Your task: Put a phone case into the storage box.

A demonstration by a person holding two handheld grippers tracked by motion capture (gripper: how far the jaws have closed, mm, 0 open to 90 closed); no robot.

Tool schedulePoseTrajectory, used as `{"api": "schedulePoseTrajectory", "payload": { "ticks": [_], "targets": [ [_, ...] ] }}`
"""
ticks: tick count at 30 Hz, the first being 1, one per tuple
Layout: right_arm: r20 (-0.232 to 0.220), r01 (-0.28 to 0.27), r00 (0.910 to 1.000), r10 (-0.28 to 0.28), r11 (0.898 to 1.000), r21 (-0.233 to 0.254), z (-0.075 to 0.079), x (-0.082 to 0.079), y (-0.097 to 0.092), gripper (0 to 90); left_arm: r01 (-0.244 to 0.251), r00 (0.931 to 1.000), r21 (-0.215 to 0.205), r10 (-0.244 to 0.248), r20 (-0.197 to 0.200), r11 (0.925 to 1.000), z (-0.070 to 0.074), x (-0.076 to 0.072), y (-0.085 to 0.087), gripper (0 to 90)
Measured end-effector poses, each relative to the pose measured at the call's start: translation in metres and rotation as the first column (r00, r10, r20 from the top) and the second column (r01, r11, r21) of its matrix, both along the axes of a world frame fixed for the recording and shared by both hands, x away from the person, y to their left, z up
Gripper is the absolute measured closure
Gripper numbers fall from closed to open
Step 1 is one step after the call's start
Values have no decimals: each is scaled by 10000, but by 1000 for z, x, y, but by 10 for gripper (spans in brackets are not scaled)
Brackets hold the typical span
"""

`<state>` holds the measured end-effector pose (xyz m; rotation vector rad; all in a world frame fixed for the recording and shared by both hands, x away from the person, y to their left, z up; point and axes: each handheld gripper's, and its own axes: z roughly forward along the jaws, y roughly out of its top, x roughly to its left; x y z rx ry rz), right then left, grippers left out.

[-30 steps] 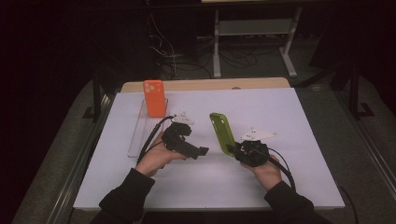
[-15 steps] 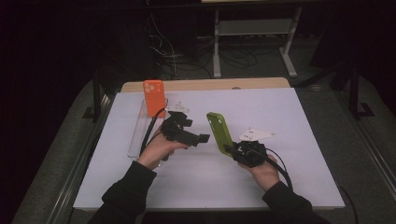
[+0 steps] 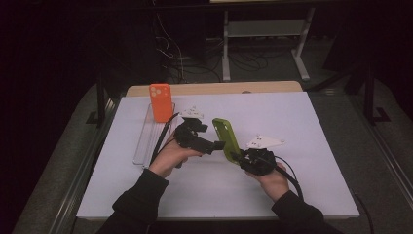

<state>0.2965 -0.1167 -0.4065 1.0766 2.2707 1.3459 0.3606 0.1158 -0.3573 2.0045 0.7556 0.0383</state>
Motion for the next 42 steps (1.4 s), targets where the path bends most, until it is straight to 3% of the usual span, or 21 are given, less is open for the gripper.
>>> {"api": "schedulePoseTrajectory", "payload": {
  "ticks": [8,25,32,42],
  "targets": [
    [54,-208,9998,207,9997,143,0,-3,6,755,-164,9998,-183,166,106,9997,-5,1,1,0],
    [64,-537,9985,535,9976,442,1,-8,18,755,-429,9990,-616,422,-126,9972,-8,-1,-5,0],
    [-71,-603,9981,606,9975,357,-1,-11,25,755,-446,9988,-889,425,-262,9950,-8,0,-5,0],
    [-139,-666,9977,669,9976,194,-6,-10,27,754,-571,9983,-759,563,-129,9955,-11,-2,-8,0]
  ]
}}
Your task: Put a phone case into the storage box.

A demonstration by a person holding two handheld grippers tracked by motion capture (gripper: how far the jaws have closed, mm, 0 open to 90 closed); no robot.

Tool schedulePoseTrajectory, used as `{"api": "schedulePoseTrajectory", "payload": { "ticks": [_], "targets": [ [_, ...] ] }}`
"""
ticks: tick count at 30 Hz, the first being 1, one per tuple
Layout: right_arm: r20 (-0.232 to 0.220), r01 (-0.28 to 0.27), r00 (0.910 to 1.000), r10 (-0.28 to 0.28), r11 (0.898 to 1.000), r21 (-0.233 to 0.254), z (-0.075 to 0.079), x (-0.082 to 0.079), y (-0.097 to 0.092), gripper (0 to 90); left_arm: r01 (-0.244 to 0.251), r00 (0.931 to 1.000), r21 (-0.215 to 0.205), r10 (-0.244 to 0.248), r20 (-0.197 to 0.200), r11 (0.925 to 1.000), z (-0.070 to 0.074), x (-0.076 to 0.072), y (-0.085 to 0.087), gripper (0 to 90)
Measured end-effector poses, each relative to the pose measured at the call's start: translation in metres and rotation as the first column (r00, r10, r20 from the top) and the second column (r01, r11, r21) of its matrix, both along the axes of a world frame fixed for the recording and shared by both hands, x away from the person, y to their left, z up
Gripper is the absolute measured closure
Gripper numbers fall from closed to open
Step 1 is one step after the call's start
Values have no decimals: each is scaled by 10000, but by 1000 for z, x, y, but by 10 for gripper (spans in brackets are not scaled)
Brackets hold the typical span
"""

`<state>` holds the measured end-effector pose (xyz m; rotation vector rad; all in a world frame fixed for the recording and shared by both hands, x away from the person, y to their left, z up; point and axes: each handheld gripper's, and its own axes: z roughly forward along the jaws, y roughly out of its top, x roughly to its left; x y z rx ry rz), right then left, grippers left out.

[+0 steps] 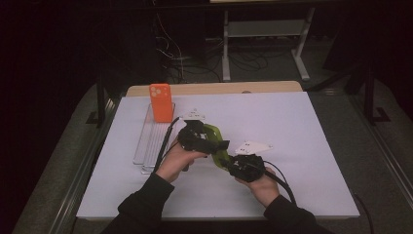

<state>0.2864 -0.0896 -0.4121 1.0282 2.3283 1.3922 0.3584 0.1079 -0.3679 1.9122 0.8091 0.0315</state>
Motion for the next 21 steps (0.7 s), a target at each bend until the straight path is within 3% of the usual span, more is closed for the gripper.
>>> {"api": "schedulePoseTrajectory", "payload": {
  "ticks": [14,17,21],
  "targets": [
    [-101,-9,9999,7,9998,-191,-3,-1,3,755,-241,9996,-189,244,131,9995,0,-1,1,73],
    [-80,1,10000,-3,9997,-235,-4,-1,3,754,-294,9995,-457,301,135,9985,2,-1,3,122],
    [-100,-8,9999,6,9997,-225,-3,-2,4,755,-194,9995,-365,203,244,9991,2,-2,3,130]
  ]
}}
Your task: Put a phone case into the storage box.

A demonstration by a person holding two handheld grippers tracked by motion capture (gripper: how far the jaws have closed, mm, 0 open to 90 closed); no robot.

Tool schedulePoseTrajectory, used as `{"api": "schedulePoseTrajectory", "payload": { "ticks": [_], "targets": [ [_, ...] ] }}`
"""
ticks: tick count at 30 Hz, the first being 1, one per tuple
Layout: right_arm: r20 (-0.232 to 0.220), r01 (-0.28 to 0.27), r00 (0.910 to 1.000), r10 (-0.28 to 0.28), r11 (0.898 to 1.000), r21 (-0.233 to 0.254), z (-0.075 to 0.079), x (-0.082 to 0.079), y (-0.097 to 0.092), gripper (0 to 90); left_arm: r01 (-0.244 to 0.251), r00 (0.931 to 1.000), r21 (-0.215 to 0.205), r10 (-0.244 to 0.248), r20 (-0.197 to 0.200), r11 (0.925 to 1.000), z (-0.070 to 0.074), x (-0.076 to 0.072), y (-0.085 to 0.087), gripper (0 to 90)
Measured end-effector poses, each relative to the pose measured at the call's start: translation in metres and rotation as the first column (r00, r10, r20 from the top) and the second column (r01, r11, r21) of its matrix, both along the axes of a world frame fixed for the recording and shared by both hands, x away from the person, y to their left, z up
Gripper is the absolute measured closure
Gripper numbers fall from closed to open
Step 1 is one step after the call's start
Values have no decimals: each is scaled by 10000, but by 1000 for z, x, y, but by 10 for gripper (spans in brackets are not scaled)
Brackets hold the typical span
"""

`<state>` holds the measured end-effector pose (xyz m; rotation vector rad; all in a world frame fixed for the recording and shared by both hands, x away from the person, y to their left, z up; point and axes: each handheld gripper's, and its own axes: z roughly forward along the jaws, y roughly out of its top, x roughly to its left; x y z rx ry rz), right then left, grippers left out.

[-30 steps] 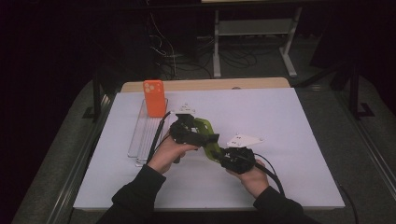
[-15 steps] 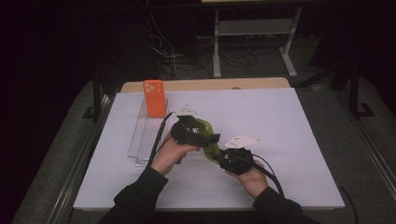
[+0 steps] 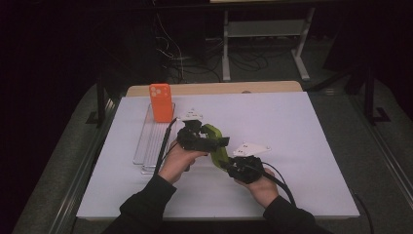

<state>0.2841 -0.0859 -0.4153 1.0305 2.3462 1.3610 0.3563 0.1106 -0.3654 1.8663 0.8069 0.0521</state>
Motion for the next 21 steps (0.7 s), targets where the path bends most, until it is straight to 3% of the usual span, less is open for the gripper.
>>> {"api": "schedulePoseTrajectory", "payload": {
  "ticks": [9,15,21],
  "targets": [
    [191,27,9998,-24,9999,-159,1,0,-2,744,179,9998,72,-180,44,9998,4,1,-3,142],
    [46,-43,10000,46,9986,-526,1,4,-6,465,410,9987,829,-434,273,9957,8,4,-10,145],
    [-122,-34,9999,28,9988,-497,1,12,-18,328,396,9986,1337,-440,302,9902,13,12,-9,145]
  ]
}}
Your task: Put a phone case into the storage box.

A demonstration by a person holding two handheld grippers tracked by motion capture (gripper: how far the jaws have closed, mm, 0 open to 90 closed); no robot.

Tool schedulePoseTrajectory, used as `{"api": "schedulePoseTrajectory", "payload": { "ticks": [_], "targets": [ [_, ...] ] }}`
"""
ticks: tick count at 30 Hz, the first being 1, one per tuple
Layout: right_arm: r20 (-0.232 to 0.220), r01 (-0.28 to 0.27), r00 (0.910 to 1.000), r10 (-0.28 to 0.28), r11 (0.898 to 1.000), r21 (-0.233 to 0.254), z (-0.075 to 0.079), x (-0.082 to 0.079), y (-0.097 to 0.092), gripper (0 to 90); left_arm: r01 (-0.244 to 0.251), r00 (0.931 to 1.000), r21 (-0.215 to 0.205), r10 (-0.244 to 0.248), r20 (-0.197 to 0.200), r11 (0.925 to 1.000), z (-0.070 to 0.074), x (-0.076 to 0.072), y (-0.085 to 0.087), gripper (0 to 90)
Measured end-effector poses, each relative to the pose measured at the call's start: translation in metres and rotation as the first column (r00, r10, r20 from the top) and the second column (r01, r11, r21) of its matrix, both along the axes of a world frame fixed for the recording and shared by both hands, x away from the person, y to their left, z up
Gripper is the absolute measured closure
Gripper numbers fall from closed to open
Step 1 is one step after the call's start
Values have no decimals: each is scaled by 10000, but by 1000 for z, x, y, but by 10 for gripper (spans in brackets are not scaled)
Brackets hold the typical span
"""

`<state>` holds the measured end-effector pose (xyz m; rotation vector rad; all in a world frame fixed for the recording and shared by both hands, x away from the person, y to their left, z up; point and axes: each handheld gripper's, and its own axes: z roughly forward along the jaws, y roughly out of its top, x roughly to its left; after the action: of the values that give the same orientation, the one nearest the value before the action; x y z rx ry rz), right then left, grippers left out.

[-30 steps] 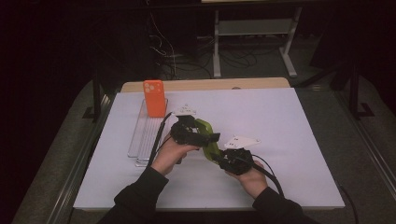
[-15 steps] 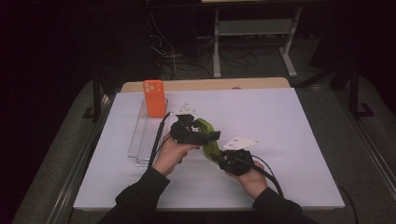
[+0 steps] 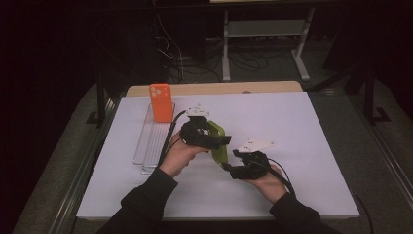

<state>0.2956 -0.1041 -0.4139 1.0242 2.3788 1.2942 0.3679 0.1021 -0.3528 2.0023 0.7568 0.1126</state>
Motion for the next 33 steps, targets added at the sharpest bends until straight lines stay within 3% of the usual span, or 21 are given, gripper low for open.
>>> {"api": "schedulePoseTrajectory", "payload": {
  "ticks": [4,6,15,23,30,33],
  "targets": [
    [-273,-227,9994,216,9988,-427,-2,3,-8,230,-176,9998,54,175,19,9998,7,4,2,145],
    [-387,-302,9988,288,9989,-363,-3,3,-14,169,-255,9997,138,255,-9,9996,9,5,3,145],
    [89,-26,10000,33,9970,-770,-7,5,-33,9,-397,9990,496,406,-178,9980,20,8,8,145],
    [33,-133,9999,137,9933,-1150,-17,1,-49,0,-592,9982,792,599,-73,9951,40,14,15,145],
    [61,461,9989,-457,9962,-734,-21,-5,-74,0,-941,9955,947,923,238,9910,64,21,33,145],
    [101,542,9985,-535,9952,-820,-23,-7,-80,0,-1112,9935,1125,1076,378,9874,69,24,41,145]
  ]
}}
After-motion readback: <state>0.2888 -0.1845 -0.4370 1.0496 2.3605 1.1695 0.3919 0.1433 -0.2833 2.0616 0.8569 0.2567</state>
